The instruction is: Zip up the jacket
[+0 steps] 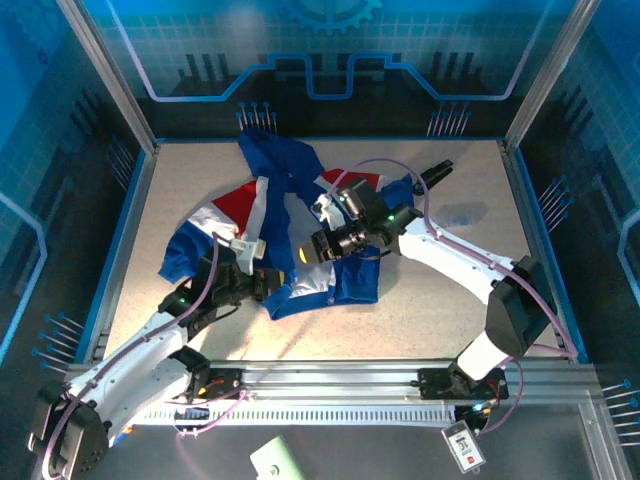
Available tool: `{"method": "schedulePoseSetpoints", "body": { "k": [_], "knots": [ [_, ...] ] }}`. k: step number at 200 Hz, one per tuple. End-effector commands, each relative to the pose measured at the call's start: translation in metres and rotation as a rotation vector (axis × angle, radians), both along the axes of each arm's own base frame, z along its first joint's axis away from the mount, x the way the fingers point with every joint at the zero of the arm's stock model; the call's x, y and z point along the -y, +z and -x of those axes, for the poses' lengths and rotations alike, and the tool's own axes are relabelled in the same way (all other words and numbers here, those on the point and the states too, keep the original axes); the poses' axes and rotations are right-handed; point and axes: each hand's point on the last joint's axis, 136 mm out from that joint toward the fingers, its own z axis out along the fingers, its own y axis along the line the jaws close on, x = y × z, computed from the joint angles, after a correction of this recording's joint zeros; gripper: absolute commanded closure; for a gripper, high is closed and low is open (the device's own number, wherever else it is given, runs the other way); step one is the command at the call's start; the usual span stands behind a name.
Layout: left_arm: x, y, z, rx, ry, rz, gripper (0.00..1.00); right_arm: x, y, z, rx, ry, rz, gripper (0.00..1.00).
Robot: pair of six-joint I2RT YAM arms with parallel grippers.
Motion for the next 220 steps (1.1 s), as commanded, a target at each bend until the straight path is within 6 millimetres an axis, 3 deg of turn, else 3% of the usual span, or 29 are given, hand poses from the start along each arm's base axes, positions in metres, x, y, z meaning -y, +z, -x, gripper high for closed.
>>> {"method": "schedulePoseSetpoints", "body": {
  "k": [1,51,95,104,134,144,153,166,176,195,220],
  "knots": [
    [0.006,0.014,-0.001,0.073,-0.051,0.029,1.00,-0.018,0.000,0.009,-0.039,0.055,-0.033,0.50],
    [0.009,0.016,0.001,0.090,-0.072,0.034,1.00,-0.028,-0.026,0.005,-0.117,0.030,0.016,0.53],
    [0.009,0.014,0.002,0.094,-0.082,0.033,1.00,-0.037,-0.030,0.007,-0.140,0.040,0.006,0.57],
    [0.009,0.015,0.002,0.097,-0.086,0.035,1.00,-0.038,-0.031,0.009,-0.143,0.044,0.006,0.62],
    [0.008,0.012,0.003,0.087,-0.088,0.017,1.00,-0.043,-0.024,0.009,-0.125,0.034,-0.032,0.96],
    [0.006,0.011,0.004,0.077,-0.081,0.005,1.00,-0.043,-0.021,0.008,-0.116,0.020,-0.047,1.00],
    [0.002,0.010,0.004,0.062,-0.063,-0.010,0.88,-0.043,-0.018,0.007,-0.106,0.007,-0.059,1.00],
    [-0.008,0.008,0.003,0.035,-0.008,-0.047,0.56,-0.042,-0.015,0.004,-0.093,-0.015,-0.072,1.00],
    [-0.019,0.007,0.002,0.009,0.048,-0.080,0.43,-0.041,-0.012,0.004,-0.088,-0.024,-0.081,1.00],
    [-0.032,0.015,0.004,-0.007,0.112,-0.110,0.34,-0.041,-0.007,0.003,-0.088,-0.033,-0.093,1.00],
    [-0.033,0.035,0.009,-0.010,0.133,-0.057,0.33,-0.042,0.000,0.004,-0.101,-0.034,-0.107,1.00]
  ]
}}
